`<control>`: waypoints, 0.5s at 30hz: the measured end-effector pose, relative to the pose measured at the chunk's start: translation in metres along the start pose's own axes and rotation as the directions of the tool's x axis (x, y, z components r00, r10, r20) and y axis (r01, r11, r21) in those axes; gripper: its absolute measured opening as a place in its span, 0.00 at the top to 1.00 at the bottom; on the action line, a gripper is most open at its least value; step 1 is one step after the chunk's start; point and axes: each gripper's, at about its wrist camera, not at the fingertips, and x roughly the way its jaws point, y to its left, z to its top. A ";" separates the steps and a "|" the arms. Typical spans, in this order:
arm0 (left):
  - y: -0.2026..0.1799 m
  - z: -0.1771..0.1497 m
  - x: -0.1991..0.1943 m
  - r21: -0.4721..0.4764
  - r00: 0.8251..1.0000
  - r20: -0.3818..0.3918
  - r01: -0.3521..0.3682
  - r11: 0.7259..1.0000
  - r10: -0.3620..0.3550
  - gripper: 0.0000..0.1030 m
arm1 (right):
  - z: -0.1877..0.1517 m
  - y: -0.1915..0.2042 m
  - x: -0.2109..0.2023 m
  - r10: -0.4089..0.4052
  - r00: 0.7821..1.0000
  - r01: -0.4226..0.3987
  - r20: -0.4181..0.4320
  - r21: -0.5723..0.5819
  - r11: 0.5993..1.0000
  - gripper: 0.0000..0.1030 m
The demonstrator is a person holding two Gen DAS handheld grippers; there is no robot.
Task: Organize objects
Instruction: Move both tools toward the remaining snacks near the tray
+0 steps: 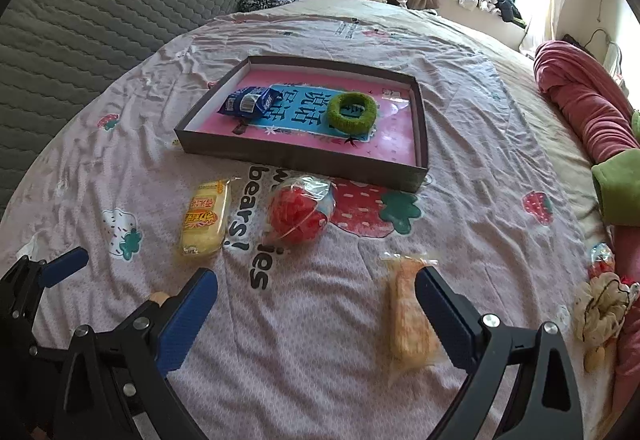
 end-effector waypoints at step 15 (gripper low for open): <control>-0.009 -0.013 0.007 0.018 1.000 0.005 0.022 1.000 -0.023 0.09 | 0.011 -0.005 0.033 0.009 1.000 -0.009 -0.015 -0.011 1.000 0.03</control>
